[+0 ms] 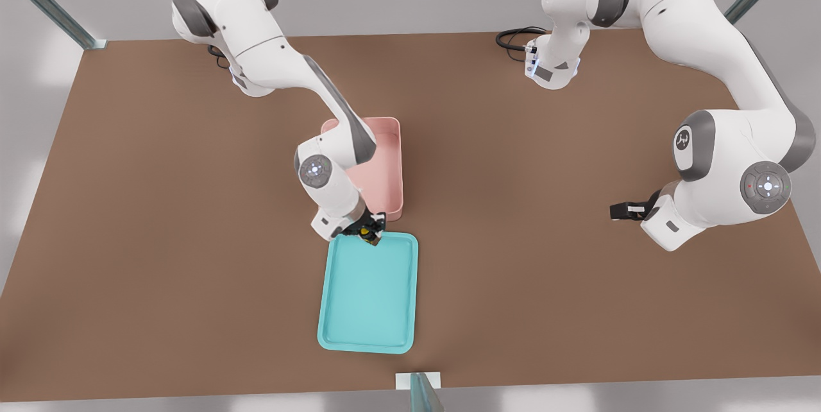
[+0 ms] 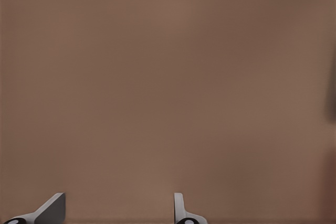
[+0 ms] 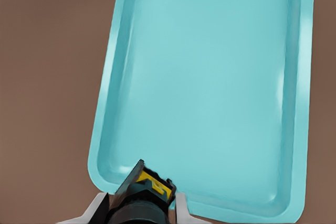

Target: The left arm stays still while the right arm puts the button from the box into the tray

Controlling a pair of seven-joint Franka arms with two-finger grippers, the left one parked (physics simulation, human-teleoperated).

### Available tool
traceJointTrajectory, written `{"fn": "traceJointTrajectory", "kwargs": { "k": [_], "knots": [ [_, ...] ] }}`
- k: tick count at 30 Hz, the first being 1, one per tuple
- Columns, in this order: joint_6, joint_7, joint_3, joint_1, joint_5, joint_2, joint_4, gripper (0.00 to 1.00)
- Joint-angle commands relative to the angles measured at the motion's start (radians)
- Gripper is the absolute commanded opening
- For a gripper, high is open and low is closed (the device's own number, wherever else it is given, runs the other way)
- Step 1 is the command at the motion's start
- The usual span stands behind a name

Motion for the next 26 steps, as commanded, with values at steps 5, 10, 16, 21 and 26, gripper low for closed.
{"fn": "traceJointTrajectory", "kwargs": {
  "k": [5, 10, 16, 21, 26],
  "knots": [
    [-0.028, -0.322, 0.0, -0.095, 0.102, 0.251, 0.263, 0.51],
    [-0.095, -0.303, -0.015, -0.096, 0.129, 0.287, 0.341, 1.0],
    [-0.877, -0.202, 0.216, -0.325, -0.368, -0.197, 0.346, 1.0],
    [-1.118, -0.371, 0.227, -0.684, -0.313, -0.372, 0.299, 1.0],
    [-1.061, -0.386, 0.223, -0.695, -0.316, -0.349, 0.305, 1.0]
  ]
}}
